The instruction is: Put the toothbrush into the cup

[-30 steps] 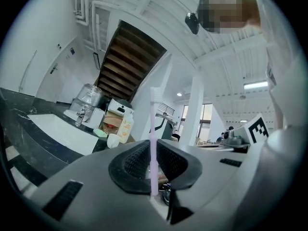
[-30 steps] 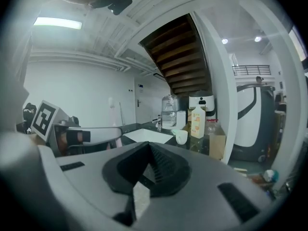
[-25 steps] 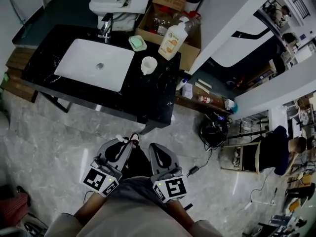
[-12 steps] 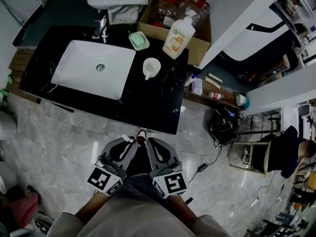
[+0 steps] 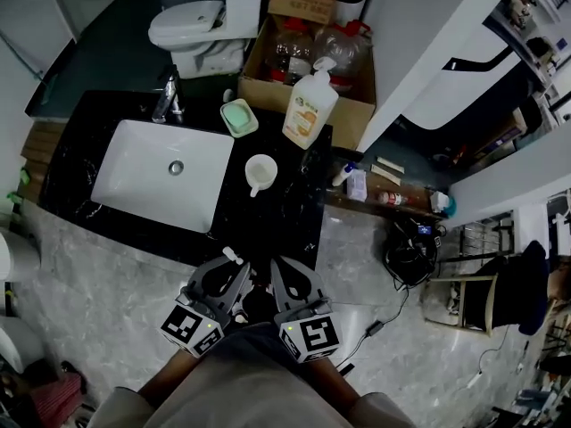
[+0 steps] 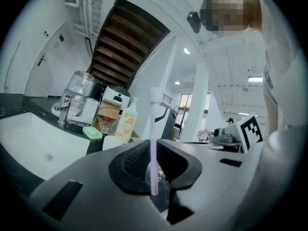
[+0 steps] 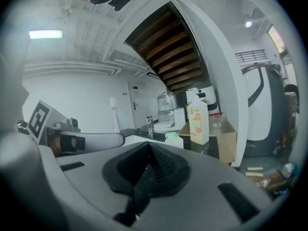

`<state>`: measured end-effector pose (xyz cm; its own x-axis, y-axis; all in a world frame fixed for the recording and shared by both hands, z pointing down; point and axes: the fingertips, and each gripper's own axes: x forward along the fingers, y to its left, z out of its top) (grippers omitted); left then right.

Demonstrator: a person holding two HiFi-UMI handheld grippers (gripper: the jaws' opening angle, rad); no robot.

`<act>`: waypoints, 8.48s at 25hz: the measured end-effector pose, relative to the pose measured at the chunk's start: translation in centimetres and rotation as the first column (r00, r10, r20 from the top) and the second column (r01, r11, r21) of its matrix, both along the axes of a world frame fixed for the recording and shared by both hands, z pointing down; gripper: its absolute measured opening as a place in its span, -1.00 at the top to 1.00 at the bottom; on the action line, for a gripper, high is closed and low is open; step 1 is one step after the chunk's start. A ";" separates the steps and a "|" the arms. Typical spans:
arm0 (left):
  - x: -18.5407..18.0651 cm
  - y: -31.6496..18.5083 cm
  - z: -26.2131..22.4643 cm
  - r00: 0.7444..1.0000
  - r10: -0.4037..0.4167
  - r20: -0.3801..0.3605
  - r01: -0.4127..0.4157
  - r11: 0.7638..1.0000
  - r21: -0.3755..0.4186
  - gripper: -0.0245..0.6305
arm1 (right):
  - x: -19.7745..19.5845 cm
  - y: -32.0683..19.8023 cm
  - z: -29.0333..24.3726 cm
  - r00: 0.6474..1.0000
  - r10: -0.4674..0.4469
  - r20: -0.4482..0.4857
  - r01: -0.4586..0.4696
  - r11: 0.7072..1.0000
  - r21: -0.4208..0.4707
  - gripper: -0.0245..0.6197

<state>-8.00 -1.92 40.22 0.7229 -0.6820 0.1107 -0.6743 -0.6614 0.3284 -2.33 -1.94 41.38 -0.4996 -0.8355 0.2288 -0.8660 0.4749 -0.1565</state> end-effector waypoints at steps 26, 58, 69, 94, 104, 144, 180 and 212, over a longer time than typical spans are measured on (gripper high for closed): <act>2.0 -6.8 1.7 0.999 -0.040 0.001 0.040 0.999 0.009 0.79 | 2.2 -7.9 1.9 0.998 -0.029 0.053 0.030 0.999 -0.027 0.90; -0.2 -19.1 -1.4 0.999 -0.051 0.015 0.049 0.995 0.085 0.79 | 1.1 -13.2 4.9 1.000 0.005 0.020 -0.002 0.993 -0.115 0.90; 0.5 -21.3 -0.9 0.997 -0.069 0.025 0.067 0.994 0.091 0.79 | 2.2 -13.8 4.9 1.000 0.015 0.001 -0.015 0.993 -0.121 0.90; 1.6 -23.0 3.4 0.993 -0.075 0.091 0.070 0.996 0.053 0.79 | 2.5 -14.2 5.7 1.000 0.008 0.002 -0.008 0.988 -0.151 0.90; 1.6 -23.3 5.8 0.989 -0.077 0.123 0.075 0.997 0.019 0.79 | 3.0 -14.4 6.0 1.000 0.023 -0.004 -0.023 0.987 -0.160 0.90; 0.5 -22.4 8.6 0.977 -0.128 0.171 0.131 0.991 -0.004 0.57 | 2.7 -14.2 5.2 1.000 0.008 0.007 -0.007 0.989 -0.145 0.90; 3.7 -11.9 2.4 0.999 -0.021 0.034 0.019 0.998 0.054 0.90 | 3.9 -10.6 1.2 0.997 -0.064 0.037 0.064 0.998 0.023 0.90; 1.2 -8.5 3.9 0.995 0.010 0.099 -0.016 0.998 0.060 0.89 | 4.7 -7.4 1.4 0.999 -0.042 0.033 0.041 0.999 0.032 0.90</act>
